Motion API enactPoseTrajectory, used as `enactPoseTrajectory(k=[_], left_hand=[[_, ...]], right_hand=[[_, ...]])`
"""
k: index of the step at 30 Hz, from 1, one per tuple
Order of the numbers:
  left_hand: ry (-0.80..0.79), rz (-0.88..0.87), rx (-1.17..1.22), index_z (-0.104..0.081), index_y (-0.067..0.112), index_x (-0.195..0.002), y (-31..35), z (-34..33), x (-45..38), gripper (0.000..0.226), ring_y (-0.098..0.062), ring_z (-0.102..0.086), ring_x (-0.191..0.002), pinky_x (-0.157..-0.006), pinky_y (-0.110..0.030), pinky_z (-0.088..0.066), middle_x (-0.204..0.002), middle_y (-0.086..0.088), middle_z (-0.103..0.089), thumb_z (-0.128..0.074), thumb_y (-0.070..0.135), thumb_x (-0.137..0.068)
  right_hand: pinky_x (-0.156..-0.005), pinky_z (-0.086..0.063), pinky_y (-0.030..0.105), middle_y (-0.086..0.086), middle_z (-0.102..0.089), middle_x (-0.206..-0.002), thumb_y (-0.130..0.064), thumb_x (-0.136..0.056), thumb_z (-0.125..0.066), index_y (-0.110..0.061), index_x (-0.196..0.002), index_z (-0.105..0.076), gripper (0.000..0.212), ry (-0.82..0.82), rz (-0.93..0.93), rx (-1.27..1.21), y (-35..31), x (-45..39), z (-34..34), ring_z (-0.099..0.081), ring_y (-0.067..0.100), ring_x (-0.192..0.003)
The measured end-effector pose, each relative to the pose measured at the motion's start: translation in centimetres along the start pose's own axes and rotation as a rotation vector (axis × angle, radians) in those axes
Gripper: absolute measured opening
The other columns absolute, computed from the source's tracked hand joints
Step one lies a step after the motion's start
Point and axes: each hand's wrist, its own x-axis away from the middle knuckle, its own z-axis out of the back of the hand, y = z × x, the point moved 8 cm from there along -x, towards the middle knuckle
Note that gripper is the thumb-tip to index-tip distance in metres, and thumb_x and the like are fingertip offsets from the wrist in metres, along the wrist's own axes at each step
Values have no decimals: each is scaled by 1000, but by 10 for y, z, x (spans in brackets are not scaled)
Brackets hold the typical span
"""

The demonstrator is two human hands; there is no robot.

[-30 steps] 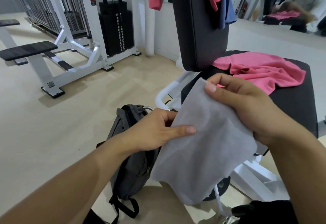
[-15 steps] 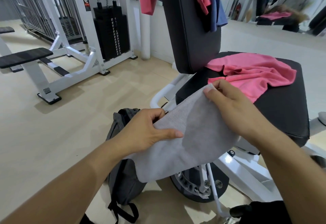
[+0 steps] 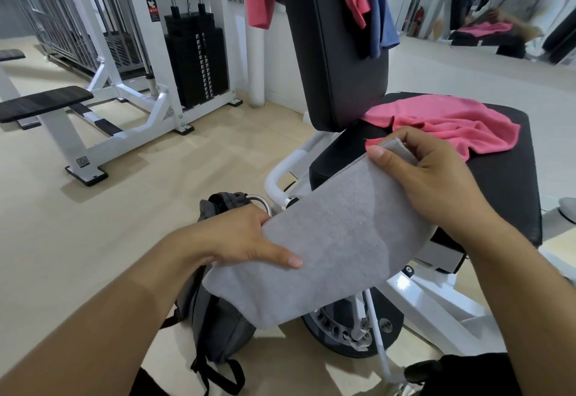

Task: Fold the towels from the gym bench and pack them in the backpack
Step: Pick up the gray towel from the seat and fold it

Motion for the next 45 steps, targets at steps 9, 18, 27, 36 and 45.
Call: enactPoseTrajectory(k=[9, 18, 27, 36, 45], left_hand=[[140, 41, 187, -79, 15, -89, -33, 35, -2, 69, -19, -77, -89, -84, -34, -60, -91, 0, -81, -87, 72, -50], [446, -146, 918, -74, 9, -110, -28, 65, 3, 41, -16, -73, -93, -76, -27, -55, -105, -4, -78, -77, 35, -78], [590, -188, 938, -73, 18, -104, -22, 69, 6, 9, -8, -71, -77, -61, -21, -55, -91, 4, -78, -69, 20, -95], [804, -344, 611, -70, 27, -102, 48, 48, 49, 21, -21, -78, -81, -75, -40, -63, -82, 2, -81, -81, 21, -85], [602, -468, 672, -61, 30, -134, 84, 9, 58, 46, -15, -79, -89, -86, -34, -62, -91, 4, -82, -70, 11, -94]], right_hand=[[-60, -41, 14, -10, -69, -84, -43, -95, -66, -23, -91, -67, 21, 212, -68, 82, 26, -5, 23, -55, -6, -68], [-63, -42, 25, -3, -70, -91, -45, -99, -60, -14, -97, -68, 32, 299, -123, 56, 38, -6, 42, -57, 5, -74], [-58, -37, 26, -9, -58, -75, -46, -100, -57, -19, -80, -57, 34, 215, -175, 57, 34, -1, 38, -52, 3, -66], [-66, -44, 7, -16, -70, -89, -32, -93, -71, -26, -92, -64, 9, 122, -17, -63, -20, 24, -12, -63, -2, -79], [-74, -57, 46, -7, -68, -93, -29, -96, -69, -35, -115, -64, 20, -60, 78, -228, -43, 38, -46, -69, 22, -78]])
